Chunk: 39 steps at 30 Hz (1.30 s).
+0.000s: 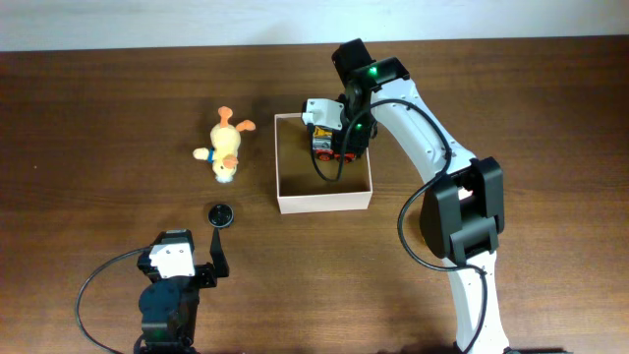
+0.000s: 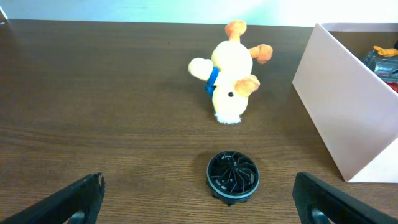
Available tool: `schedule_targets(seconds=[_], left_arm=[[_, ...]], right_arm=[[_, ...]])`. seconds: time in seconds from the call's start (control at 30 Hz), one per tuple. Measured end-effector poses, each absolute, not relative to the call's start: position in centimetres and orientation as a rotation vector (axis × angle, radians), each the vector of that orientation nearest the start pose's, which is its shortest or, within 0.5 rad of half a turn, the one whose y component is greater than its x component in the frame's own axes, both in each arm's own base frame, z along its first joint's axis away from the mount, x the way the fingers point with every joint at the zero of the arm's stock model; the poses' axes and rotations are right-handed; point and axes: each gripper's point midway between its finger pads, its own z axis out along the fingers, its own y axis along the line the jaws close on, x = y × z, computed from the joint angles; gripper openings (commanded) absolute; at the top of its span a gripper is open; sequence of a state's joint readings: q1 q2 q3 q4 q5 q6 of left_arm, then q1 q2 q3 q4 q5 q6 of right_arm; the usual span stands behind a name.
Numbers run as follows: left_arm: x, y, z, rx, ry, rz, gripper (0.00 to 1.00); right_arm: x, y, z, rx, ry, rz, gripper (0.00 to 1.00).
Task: Pack container
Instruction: 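Carry the truck with the right gripper into the pink box, then lower the truck into the box and open the right gripper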
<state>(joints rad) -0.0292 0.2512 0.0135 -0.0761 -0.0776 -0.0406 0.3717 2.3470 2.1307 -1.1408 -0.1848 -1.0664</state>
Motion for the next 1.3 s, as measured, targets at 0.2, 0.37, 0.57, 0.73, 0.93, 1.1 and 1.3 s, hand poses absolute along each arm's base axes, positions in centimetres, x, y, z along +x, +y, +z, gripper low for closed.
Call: schedule_targets(seconds=[0.2,0.37,0.57,0.73,0.93,1.1,1.3], left_arm=[[25.0,0.6,10.4,-0.064,1.883,0.025,0.99],[25.0,0.6,10.4,-0.064,1.883,0.025,0.99],[25.0,0.6,10.4,-0.064,1.883,0.025,0.99],[25.0,0.6,10.4,-0.064,1.883,0.025,0.99],[25.0,0.6,10.4,-0.064,1.883,0.025,0.99],[25.0,0.6,10.4,-0.064,1.883,0.025,0.99],[25.0,0.6,10.4,-0.064,1.883,0.025,0.99]], right_arm=[[46.2,21.5,7.1,-1.913,2.141,0.155,0.66],[46.4,22.2,7.6,-1.881,2.145,0.176,0.65],[47.8,24.0,10.5,-1.763,2.136,0.161,0.38],[47.2,24.4,12.2,-1.684,2.205,0.198,0.04],[44.1,23.2,11.4,-1.697,2.364,0.267,0.04],[43.2,23.0,11.2,-1.704,2.4,0.295,0.04],[42.0,22.5,8.7,-1.729,2.458,0.331,0.04]])
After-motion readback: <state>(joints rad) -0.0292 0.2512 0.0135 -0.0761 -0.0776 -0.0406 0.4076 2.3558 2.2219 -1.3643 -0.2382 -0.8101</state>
